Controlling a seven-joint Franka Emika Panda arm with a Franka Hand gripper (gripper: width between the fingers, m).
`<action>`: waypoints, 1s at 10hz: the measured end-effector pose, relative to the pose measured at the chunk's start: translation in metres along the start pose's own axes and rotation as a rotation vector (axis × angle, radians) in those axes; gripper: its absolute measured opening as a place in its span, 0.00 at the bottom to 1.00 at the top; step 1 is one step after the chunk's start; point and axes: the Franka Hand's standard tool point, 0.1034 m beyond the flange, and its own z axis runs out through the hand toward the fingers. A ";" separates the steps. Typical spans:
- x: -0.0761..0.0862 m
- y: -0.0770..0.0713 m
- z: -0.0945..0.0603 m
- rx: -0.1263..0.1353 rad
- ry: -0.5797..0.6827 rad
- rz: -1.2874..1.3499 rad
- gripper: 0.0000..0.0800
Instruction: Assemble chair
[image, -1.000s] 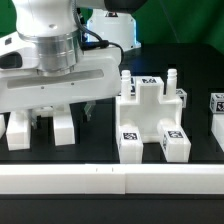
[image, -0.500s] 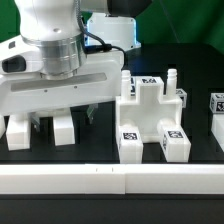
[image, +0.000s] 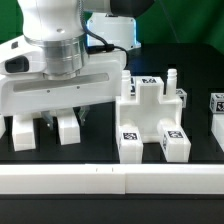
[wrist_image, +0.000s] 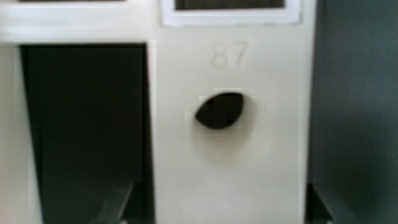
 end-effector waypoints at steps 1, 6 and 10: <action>0.000 0.000 0.000 0.000 0.000 0.000 0.36; 0.008 -0.012 -0.048 0.022 0.015 0.042 0.36; 0.024 -0.032 -0.094 0.051 0.016 0.069 0.36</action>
Offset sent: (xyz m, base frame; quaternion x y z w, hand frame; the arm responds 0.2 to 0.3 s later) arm -0.0074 -0.0012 0.0374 -0.0015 -0.0197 0.0142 0.9997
